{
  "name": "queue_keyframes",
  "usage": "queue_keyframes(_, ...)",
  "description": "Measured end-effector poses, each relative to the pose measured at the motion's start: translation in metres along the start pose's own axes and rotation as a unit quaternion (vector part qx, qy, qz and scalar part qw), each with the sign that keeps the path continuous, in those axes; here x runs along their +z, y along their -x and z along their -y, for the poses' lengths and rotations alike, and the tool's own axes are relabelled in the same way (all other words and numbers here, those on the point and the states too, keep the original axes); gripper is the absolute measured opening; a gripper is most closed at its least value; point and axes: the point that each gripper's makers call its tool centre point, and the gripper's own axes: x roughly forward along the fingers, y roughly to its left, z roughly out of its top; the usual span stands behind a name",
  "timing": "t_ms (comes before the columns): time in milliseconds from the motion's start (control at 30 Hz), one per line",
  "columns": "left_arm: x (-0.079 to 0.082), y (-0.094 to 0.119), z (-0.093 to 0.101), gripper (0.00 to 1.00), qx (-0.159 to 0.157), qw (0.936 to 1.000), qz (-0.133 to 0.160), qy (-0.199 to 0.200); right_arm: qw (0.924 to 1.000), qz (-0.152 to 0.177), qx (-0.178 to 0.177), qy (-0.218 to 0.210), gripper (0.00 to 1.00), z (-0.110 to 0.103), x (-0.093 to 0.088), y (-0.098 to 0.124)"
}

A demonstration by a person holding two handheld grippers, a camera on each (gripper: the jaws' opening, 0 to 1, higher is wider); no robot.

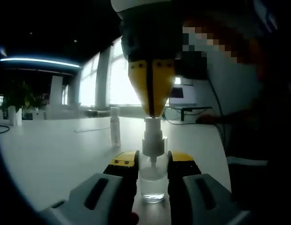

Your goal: Clamp pump bottle remove cover press pump head put on cover

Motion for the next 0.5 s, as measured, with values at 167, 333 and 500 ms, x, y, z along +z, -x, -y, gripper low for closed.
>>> queue_keyframes(167,-0.0001,-0.0003,0.0,0.15,0.0,1.0,0.0,0.0,1.0,-0.003,0.003,0.003,0.0,-0.0011,0.0005,-0.0005)
queue_keyframes(333,-0.0001,-0.0002,0.0001,0.15,0.0,1.0,0.0,-0.001,0.9999,-0.008,0.005,0.003,0.0,-0.0023,0.0003,-0.0006)
queue_keyframes(500,-0.0001,0.0,-0.0001,0.15,0.0,1.0,0.0,-0.002,1.0,-0.007,0.007,0.0,0.0,-0.0028,0.0003,-0.0006)
